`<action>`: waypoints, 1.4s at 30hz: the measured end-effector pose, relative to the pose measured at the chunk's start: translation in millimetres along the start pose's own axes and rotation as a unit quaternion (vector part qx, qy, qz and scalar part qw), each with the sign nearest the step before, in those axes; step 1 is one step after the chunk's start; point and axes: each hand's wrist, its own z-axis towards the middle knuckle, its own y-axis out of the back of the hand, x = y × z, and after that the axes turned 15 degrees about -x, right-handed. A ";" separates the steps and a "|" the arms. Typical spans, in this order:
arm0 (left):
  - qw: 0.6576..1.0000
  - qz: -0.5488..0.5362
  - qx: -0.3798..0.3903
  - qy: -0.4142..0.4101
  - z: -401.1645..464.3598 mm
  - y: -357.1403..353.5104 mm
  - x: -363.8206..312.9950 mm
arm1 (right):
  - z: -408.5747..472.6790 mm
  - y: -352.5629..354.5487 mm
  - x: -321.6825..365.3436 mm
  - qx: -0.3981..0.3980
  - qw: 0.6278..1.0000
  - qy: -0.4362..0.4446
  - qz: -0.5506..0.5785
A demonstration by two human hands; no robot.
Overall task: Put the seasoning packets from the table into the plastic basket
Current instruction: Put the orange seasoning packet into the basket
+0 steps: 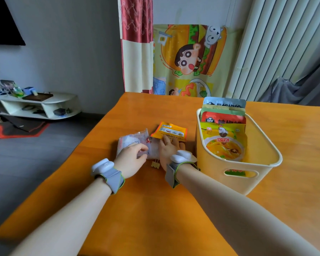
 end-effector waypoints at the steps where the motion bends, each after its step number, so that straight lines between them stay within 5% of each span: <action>1: 1.000 -0.018 -0.015 -0.003 0.1 1.2 -1.8 | 0.6 3.4 0.7 -0.016 1.000 -0.004 0.001; 5: 0.995 -0.077 -0.062 -0.014 6.1 9.0 -10.3 | 5.9 31.0 13.5 -0.105 0.989 -0.046 0.090; 9: 0.989 -0.119 -0.083 0.009 20.1 14.8 -23.9 | 2.2 65.1 36.3 -0.280 0.947 -0.064 0.144; 18: 0.962 -0.129 -0.238 -0.042 44.4 25.4 -63.2 | -12.0 128.0 14.7 -0.275 0.938 0.025 0.209; 24: 0.966 -0.182 -0.173 -0.059 48.9 38.8 -90.6 | -10.3 154.6 -11.4 -0.363 0.888 0.063 0.275; 31: 0.943 -0.237 -0.218 -0.078 53.4 49.9 -128.2 | -3.7 163.0 -50.3 -0.425 0.872 0.056 0.238; 36: 0.929 -0.311 -0.191 -0.065 55.2 35.6 -146.2 | 3.5 161.2 -92.3 -0.321 0.849 -0.050 0.416; 39: 0.929 -0.333 -0.157 -0.035 57.2 14.3 -149.6 | 2.5 165.3 -110.7 -0.215 0.782 -0.176 0.558; 42: 0.914 -0.385 -0.126 0.021 60.0 -2.6 -159.5 | -0.5 170.2 -136.1 -0.098 0.725 -0.185 0.656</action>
